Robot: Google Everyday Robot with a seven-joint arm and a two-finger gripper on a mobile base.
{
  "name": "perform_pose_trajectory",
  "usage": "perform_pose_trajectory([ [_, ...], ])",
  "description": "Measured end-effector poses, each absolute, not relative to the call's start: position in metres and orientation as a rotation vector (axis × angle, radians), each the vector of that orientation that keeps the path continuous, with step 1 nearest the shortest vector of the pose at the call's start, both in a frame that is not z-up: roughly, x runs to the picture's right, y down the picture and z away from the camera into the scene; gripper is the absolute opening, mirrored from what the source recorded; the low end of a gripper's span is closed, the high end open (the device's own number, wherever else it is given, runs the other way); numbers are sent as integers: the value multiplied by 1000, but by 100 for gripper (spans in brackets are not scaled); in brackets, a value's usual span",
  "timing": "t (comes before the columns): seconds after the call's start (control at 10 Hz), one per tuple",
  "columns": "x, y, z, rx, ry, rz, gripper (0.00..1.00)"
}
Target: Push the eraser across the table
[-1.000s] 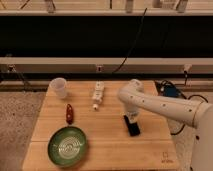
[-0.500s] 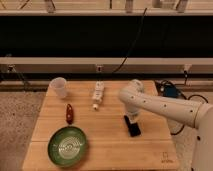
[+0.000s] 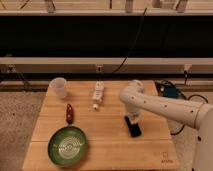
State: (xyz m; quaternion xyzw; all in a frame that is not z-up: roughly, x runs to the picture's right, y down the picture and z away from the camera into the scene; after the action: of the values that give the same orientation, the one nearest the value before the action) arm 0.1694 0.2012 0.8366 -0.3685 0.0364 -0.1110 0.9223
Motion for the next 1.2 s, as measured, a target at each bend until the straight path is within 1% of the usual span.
perform_pose_trajectory([
  [1.2, 174, 208, 830, -771, 70, -245, 0],
])
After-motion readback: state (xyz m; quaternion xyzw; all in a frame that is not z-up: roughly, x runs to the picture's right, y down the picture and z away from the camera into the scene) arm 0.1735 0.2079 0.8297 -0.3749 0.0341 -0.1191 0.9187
